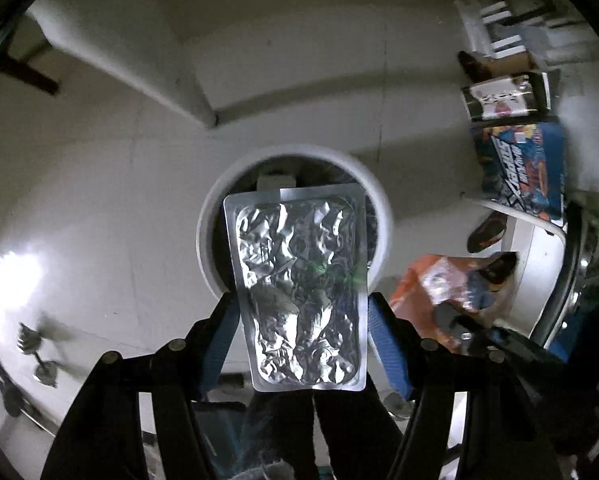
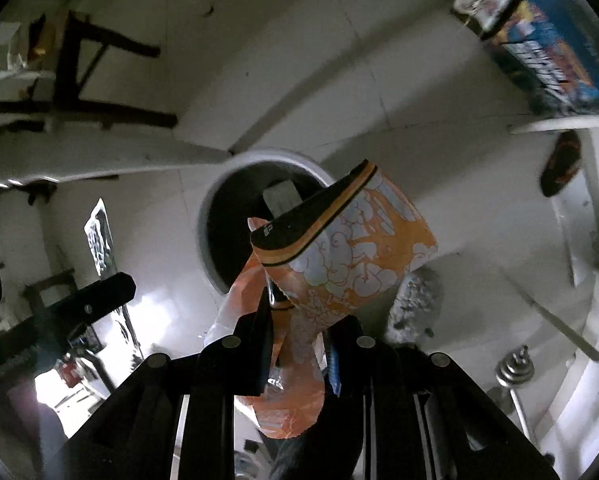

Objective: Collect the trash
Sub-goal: 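Carry the foil pack and orange bag to the bin and release them, then move both tools back up to the table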

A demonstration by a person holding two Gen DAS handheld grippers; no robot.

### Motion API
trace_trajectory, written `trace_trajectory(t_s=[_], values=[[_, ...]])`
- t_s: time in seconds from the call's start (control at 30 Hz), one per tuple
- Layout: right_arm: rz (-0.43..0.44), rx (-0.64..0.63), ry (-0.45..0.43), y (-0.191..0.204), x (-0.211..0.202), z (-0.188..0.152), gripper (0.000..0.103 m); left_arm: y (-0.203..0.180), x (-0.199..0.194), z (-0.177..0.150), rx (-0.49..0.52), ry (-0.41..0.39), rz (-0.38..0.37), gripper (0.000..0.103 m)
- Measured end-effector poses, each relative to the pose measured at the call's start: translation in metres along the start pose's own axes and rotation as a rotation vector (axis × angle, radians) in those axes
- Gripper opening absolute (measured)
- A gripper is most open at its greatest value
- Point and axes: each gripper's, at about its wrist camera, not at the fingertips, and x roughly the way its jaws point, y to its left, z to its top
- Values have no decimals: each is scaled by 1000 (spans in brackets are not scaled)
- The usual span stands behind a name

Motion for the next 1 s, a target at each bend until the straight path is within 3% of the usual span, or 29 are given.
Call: trace_trajectory(t_s=[0.07,0.1,0.13,0.17,0.23,0.37,0.43,0.5,0.73,1.0], values=[[-2,-24,35,2,36,3,24,10,17,-1,-14,24,-9,72],[-3,-28,55,1,55,5,25,15,21,-1,-24,31,-13,87],[-3,-33,69,1,67,8,27,20,24,-2,-32,34,-14,93],[-7,-42,81,1,80,9,30,25,24,-4,-34,31,-3,93],[-7,-50,84,-1,97,12,54,33,26,-8,-43,24,27,94],[-14,-53,70,-2,105,9,82,34,14,-20,-35,-42,137,95],[-47,-81,59,1,100,4,101,37,6,-27,-16,-80,201,95],[-84,-106,45,1,94,7,103,34,-1,-34,0,-104,247,95],[-207,-177,-15,12,54,-13,103,39,-34,-56,10,-145,260,95],[-241,-163,-73,26,-5,-32,102,24,-73,-80,24,-182,273,95]])
